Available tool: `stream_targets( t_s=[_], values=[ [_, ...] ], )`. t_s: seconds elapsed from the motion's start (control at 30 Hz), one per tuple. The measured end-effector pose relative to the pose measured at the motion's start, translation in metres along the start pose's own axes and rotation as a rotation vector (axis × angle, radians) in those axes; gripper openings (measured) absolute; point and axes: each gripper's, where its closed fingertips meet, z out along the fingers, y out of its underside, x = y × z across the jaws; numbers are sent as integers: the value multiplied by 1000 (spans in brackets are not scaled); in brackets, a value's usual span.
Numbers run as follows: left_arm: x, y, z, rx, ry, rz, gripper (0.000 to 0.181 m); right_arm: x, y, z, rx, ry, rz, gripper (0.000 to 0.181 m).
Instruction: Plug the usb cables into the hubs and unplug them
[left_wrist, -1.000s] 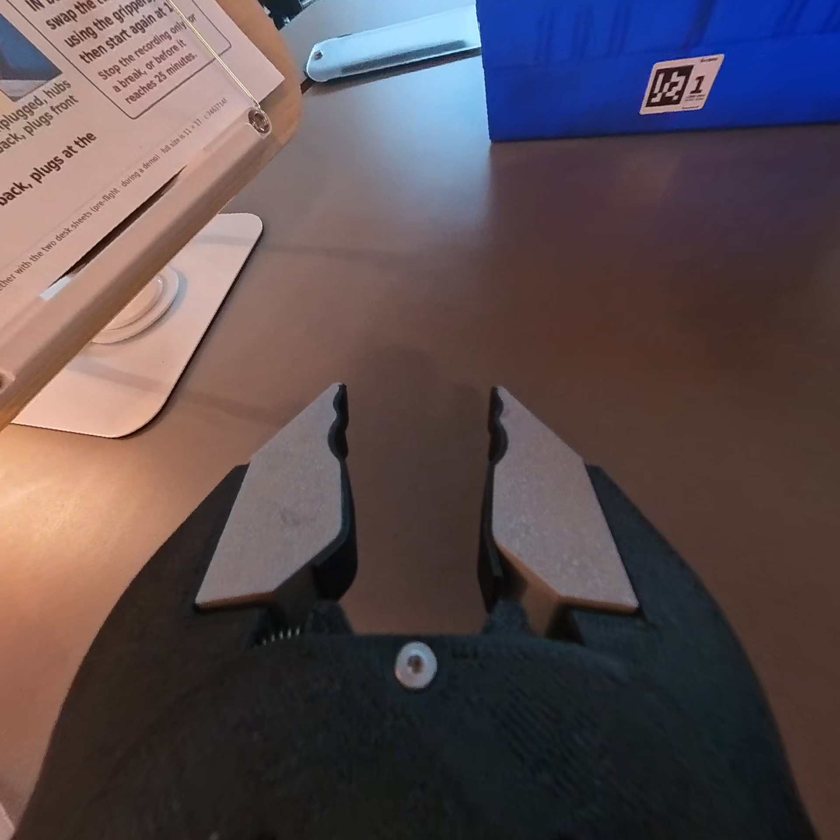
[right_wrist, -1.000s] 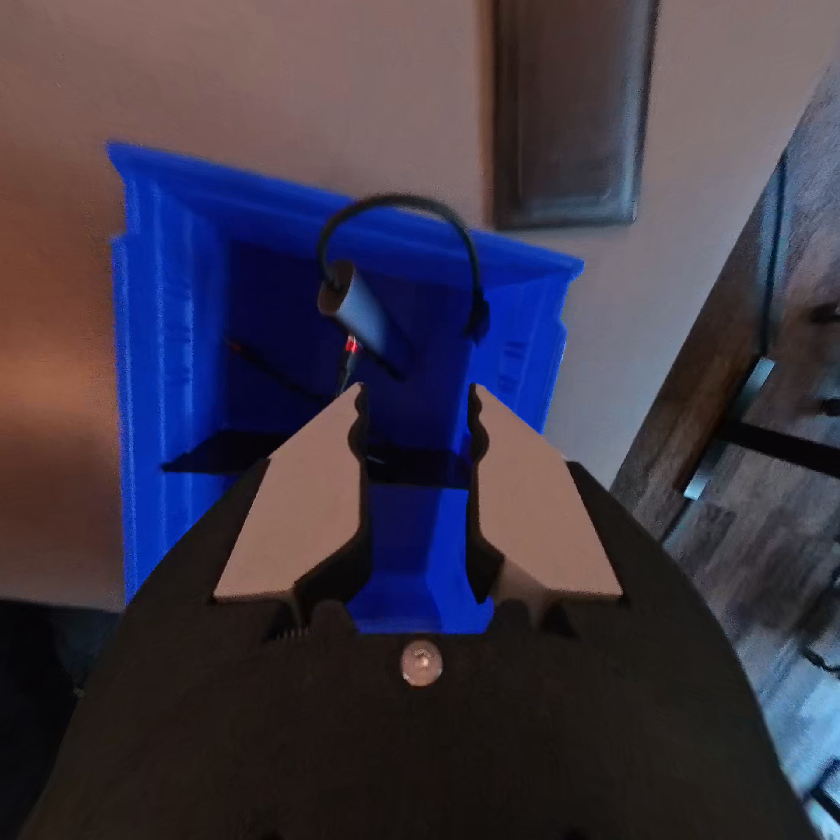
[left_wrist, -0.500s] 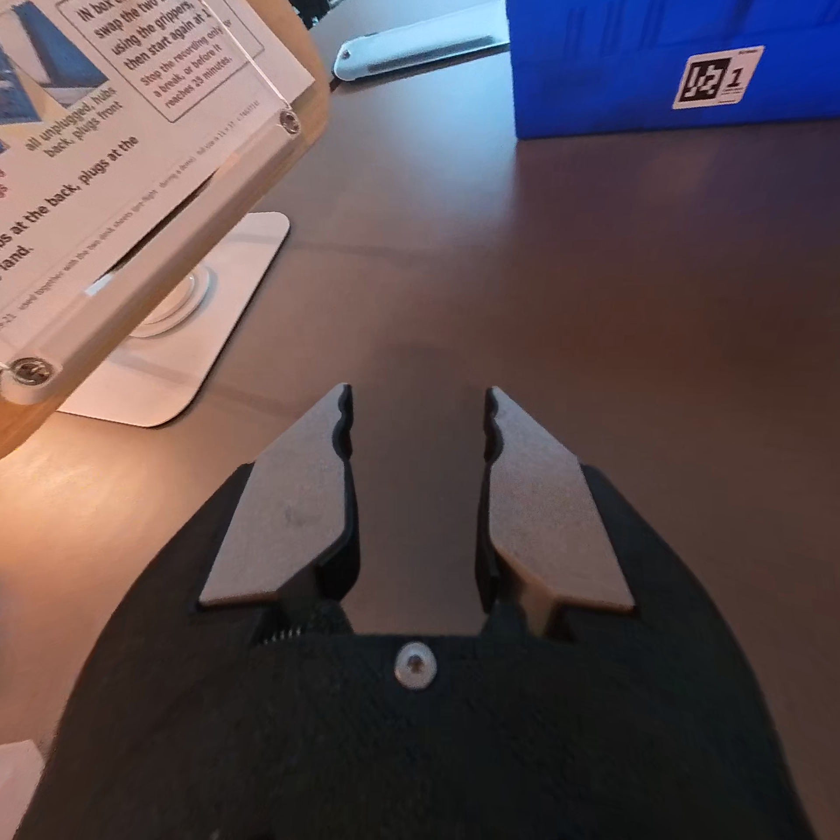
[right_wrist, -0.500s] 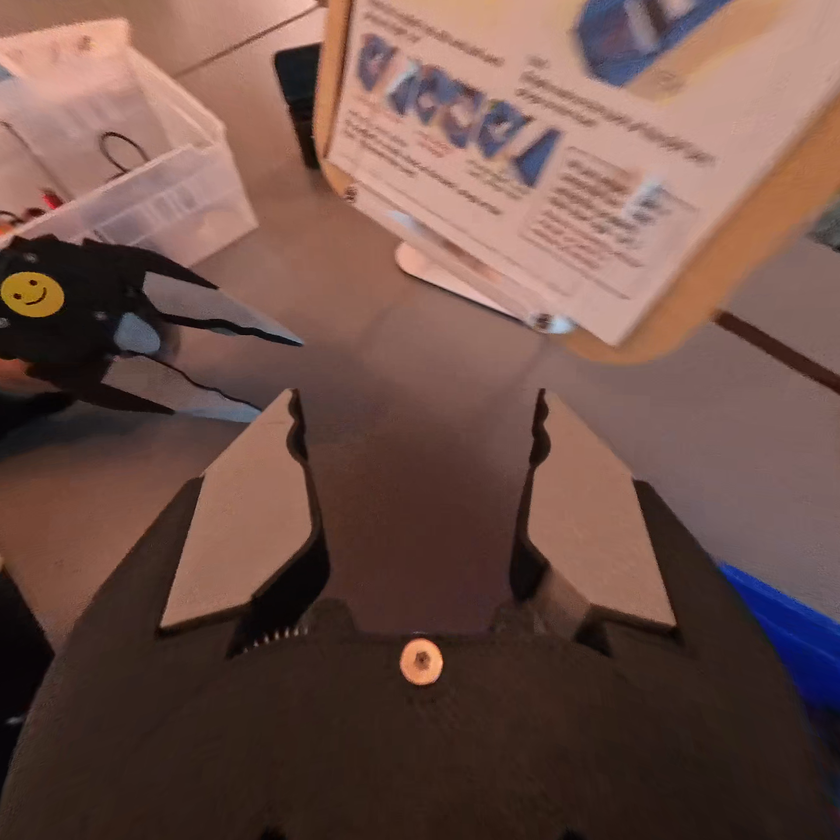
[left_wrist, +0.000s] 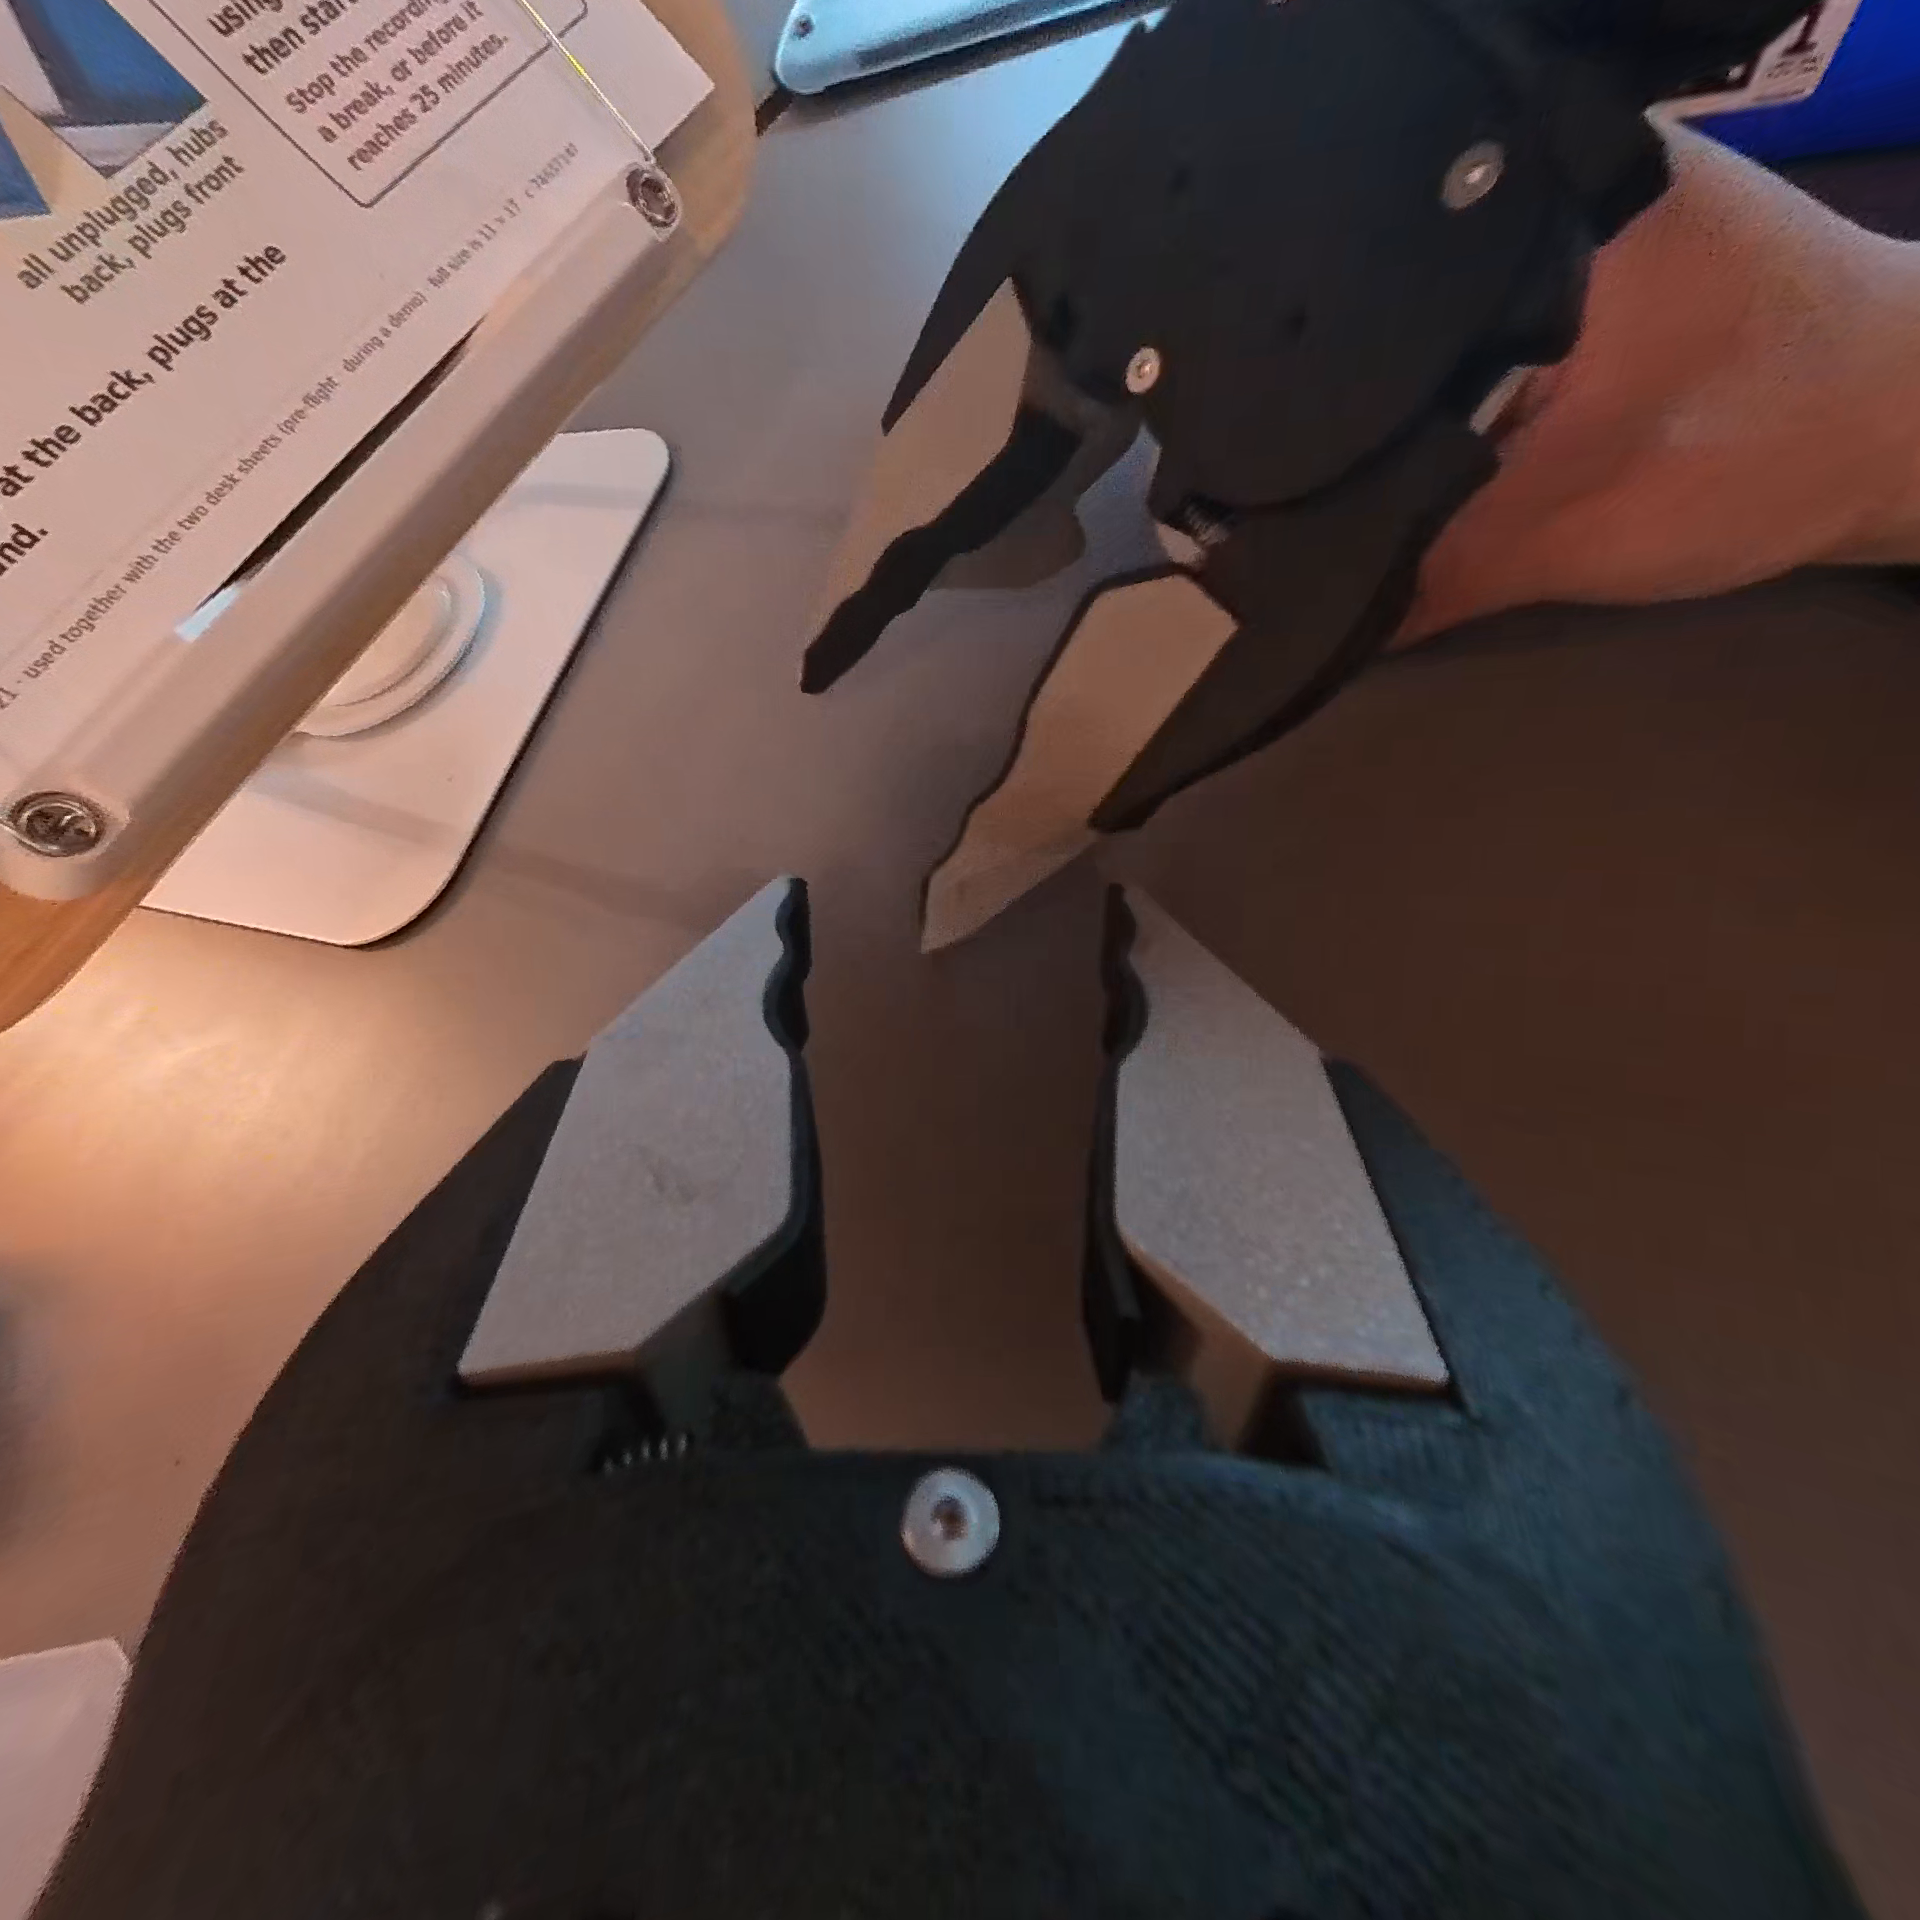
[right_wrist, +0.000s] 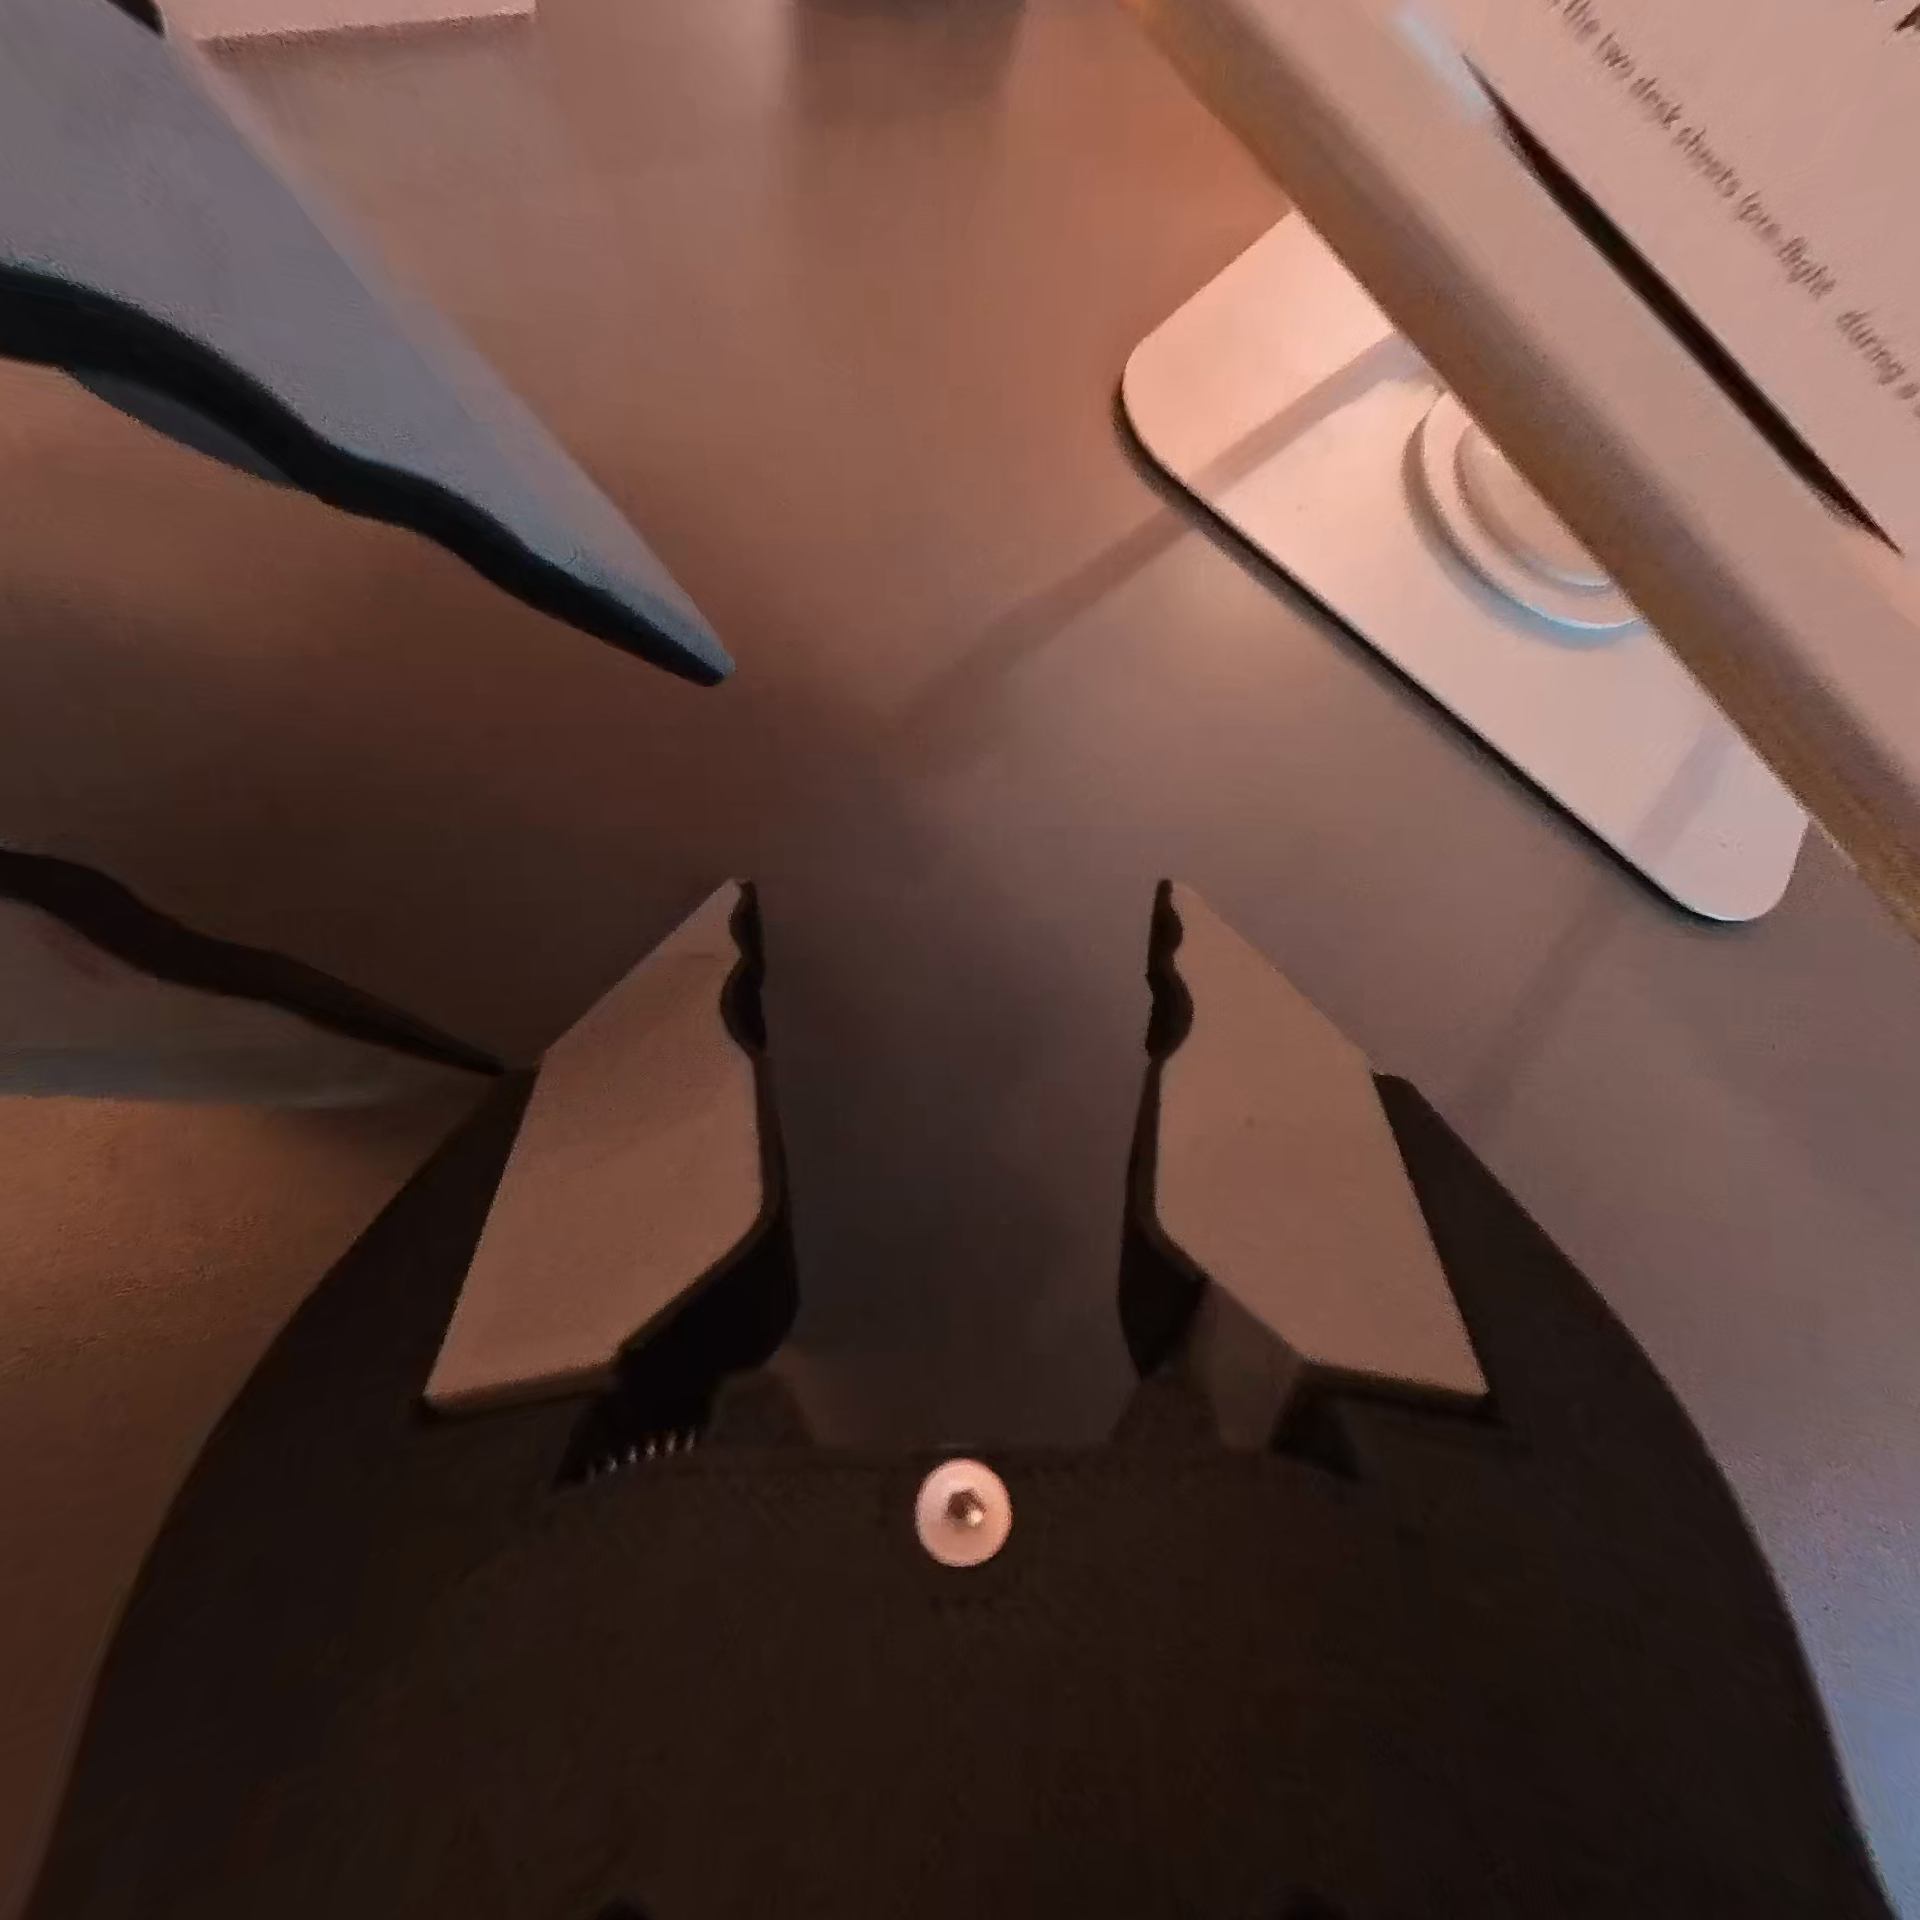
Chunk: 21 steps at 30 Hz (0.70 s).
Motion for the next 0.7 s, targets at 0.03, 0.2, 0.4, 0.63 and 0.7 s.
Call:
stream_targets(
  t_s=[0.03, 0.2, 0.4, 0.63, 0.7],
  values=[
    [0, 0, 1, -3, -1, 1, 55, 1, 0, 0, -2, 3, 5, 72],
    [-3, -9, -5, 30, -48, 25, 50, 2, 5, 1, -22, -39, 72, 84],
    [-27, -9, -38, -24, -289, 44, 45, 5, 9, 0, -33, -50, 112, 80],
    [-81, -19, -140, -139, -355, -30, 26, 2, 10, 1, -42, -94, 138, 77],
    [-128, -6, -168, -203, -432, -68, 26, 2, 12, 2, -49, -109, 159, 78]
  ],
)
